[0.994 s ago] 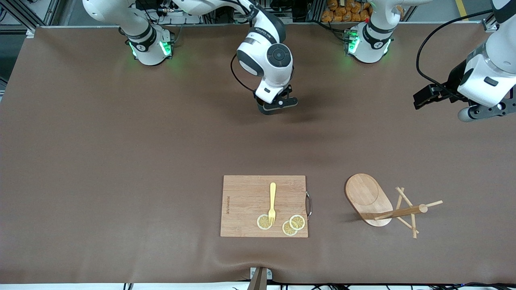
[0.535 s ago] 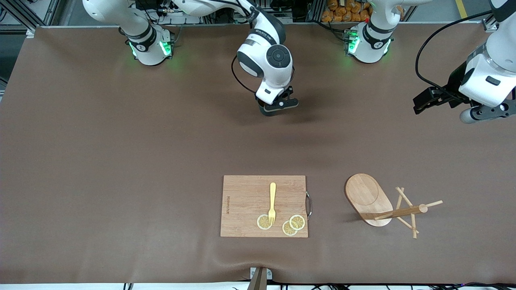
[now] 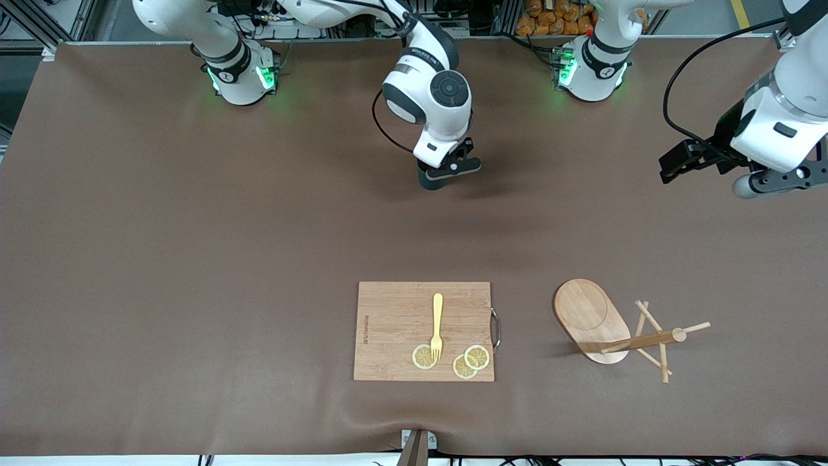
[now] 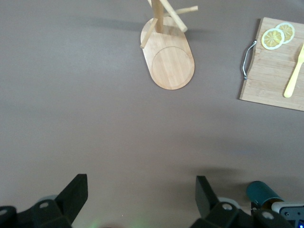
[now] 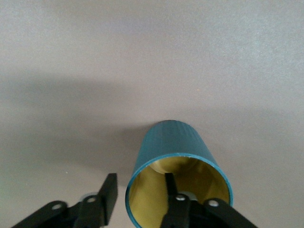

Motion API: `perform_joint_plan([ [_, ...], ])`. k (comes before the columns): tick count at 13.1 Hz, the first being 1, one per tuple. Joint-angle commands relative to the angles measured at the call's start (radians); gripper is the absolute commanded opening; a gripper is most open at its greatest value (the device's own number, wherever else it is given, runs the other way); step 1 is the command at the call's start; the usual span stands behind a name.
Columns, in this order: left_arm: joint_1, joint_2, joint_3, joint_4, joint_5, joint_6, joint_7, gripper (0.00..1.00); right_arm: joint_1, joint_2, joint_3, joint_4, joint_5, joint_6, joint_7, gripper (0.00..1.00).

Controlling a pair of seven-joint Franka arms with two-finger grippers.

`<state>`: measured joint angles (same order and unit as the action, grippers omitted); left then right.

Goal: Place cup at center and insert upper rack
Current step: 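Set the mug down at center and open the right gripper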

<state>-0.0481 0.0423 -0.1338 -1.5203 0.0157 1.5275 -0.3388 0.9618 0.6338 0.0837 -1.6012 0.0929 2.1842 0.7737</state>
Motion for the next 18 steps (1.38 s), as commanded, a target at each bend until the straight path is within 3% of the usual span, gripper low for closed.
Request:
perform_joint_plan([
  [1, -0.048, -0.007, -0.001, 0.002, -0.002, -0.029, -0.022, 1.00, 0.002, 0.004, -0.007, 0.032, -0.015, -0.007, 0.001, 0.72],
  [4, -0.046, -0.015, -0.052, 0.006, -0.013, -0.049, -0.064, 1.00, -0.009, -0.011, -0.007, 0.050, -0.004, -0.018, 0.001, 0.80],
  [7, -0.047, -0.021, -0.128, 0.009, -0.014, -0.050, -0.198, 1.00, -0.050, -0.090, -0.007, 0.050, -0.004, -0.036, -0.001, 1.00],
  [10, -0.049, -0.021, -0.228, 0.014, -0.013, -0.049, -0.352, 1.00, -0.156, -0.204, -0.007, 0.050, -0.010, -0.140, -0.066, 1.00],
  [15, -0.062, 0.002, -0.423, 0.017, 0.001, -0.002, -0.661, 1.00, -0.409, -0.391, -0.008, 0.079, -0.007, -0.429, -0.295, 1.00],
  [18, -0.171, 0.043, -0.464, 0.019, 0.059, 0.095, -0.820, 1.00, -0.556, -0.465, -0.010, 0.130, -0.005, -0.593, -0.460, 1.00],
])
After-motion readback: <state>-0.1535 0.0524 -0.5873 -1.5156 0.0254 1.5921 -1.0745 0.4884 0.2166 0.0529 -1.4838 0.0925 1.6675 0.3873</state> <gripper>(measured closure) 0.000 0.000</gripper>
